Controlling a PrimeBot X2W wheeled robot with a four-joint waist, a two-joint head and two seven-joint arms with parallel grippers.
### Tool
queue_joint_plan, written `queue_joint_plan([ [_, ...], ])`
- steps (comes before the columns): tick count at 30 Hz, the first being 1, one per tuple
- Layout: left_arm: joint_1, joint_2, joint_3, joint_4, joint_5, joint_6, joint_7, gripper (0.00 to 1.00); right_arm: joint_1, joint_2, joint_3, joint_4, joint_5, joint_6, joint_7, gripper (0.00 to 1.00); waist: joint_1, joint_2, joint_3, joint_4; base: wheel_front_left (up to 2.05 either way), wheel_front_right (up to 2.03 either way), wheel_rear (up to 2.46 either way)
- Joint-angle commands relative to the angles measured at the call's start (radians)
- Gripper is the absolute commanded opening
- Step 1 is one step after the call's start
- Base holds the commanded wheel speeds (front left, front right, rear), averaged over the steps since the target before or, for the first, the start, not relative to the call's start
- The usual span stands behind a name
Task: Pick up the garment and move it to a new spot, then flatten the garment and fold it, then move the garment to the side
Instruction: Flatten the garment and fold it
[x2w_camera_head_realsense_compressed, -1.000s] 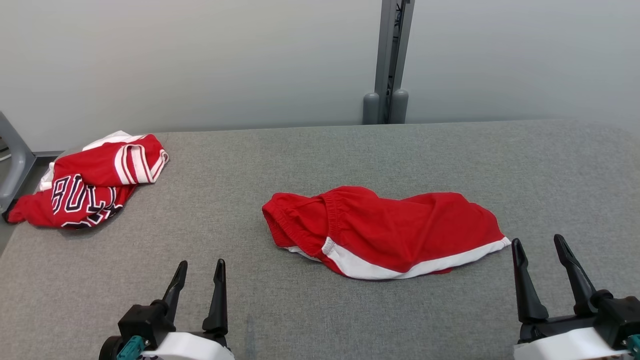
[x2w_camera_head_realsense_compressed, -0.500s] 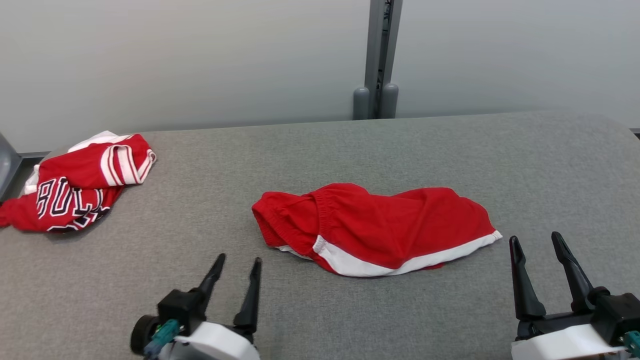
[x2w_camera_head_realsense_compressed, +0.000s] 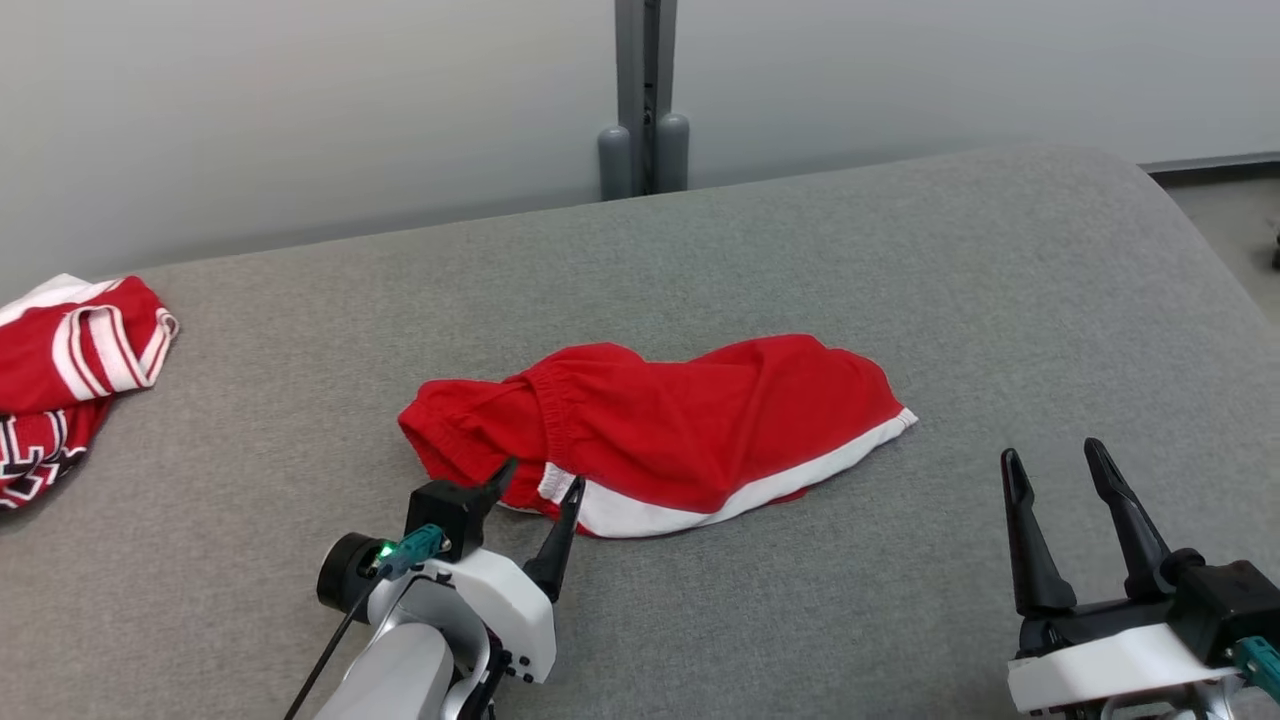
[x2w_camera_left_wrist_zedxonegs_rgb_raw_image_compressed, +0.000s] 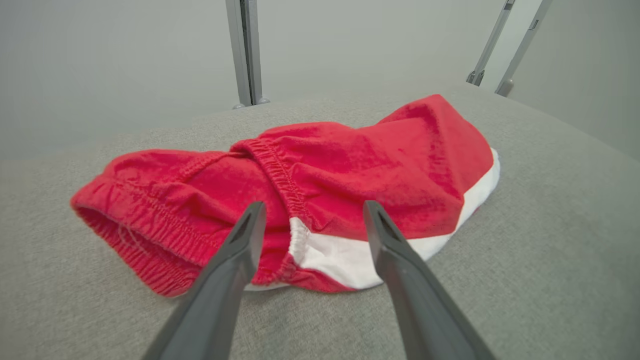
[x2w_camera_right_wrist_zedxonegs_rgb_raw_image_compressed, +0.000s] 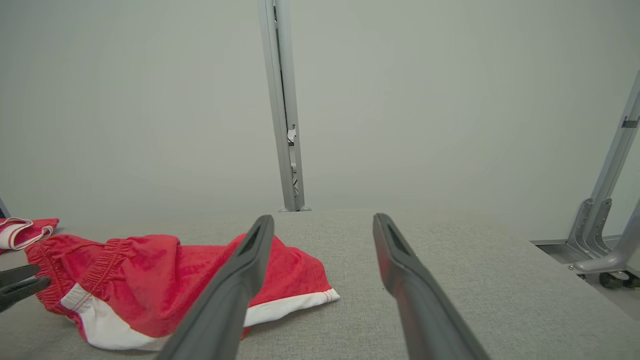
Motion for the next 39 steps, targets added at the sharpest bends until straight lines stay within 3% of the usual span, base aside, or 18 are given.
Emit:
queue_joint_plan([
  [1,-0.019,0.004,-0.002,0.012,-0.004,0.004,-0.001,1.00,-0.008,-0.006,-0.001,0.001,0.004,0.000,-0.005,1.00,0.0000,-0.0001,0.025,-0.028,0.00,0.00,0.00],
  [8,-0.100,0.004,-0.014,0.162,-0.036,0.030,0.023,1.00,-0.021,-0.006,-0.007,0.000,0.014,0.000,-0.005,1.00,0.0000,-0.0001,0.055,-0.070,0.00,0.00,0.00],
  [9,-0.107,0.004,-0.017,0.177,-0.040,0.034,0.024,0.96,-0.022,-0.006,-0.007,0.001,0.014,0.000,-0.005,1.00,0.0000,-0.0001,0.056,-0.071,0.00,0.00,0.00],
  [10,-0.113,0.004,-0.021,0.191,-0.045,0.034,0.025,0.78,-0.023,-0.006,-0.008,0.002,0.015,0.000,-0.005,1.00,0.0000,-0.0001,0.057,-0.072,0.00,0.00,0.00],
  [11,-0.119,0.004,-0.025,0.204,-0.049,0.032,0.026,0.45,-0.023,-0.006,-0.008,0.002,0.016,0.000,-0.005,1.00,0.0000,-0.0001,0.057,-0.073,0.00,0.00,0.00],
  [13,-0.129,0.004,-0.035,0.220,-0.054,0.027,0.018,0.00,-0.023,-0.006,-0.009,0.003,0.018,0.000,-0.005,1.00,0.0000,-0.0001,0.057,-0.072,0.00,0.00,0.00],
  [19,-0.125,0.005,-0.056,0.193,-0.097,0.017,-0.026,0.00,-0.019,-0.006,-0.027,-0.002,0.018,0.000,-0.005,1.00,0.0000,-0.0001,0.050,-0.040,0.00,0.00,0.00],
  [31,0.070,0.050,0.056,-0.008,-0.164,0.035,-0.044,0.00,-0.003,-0.006,-0.039,0.037,0.005,0.000,-0.005,1.00,0.0000,-0.0001,0.028,0.070,0.00,0.00,0.00],
  [39,0.136,0.063,0.088,-0.034,-0.176,0.052,-0.044,0.00,-0.001,-0.006,-0.028,0.084,-0.022,0.000,-0.005,1.00,0.0000,-0.0001,0.024,0.103,0.00,0.00,0.00],
])
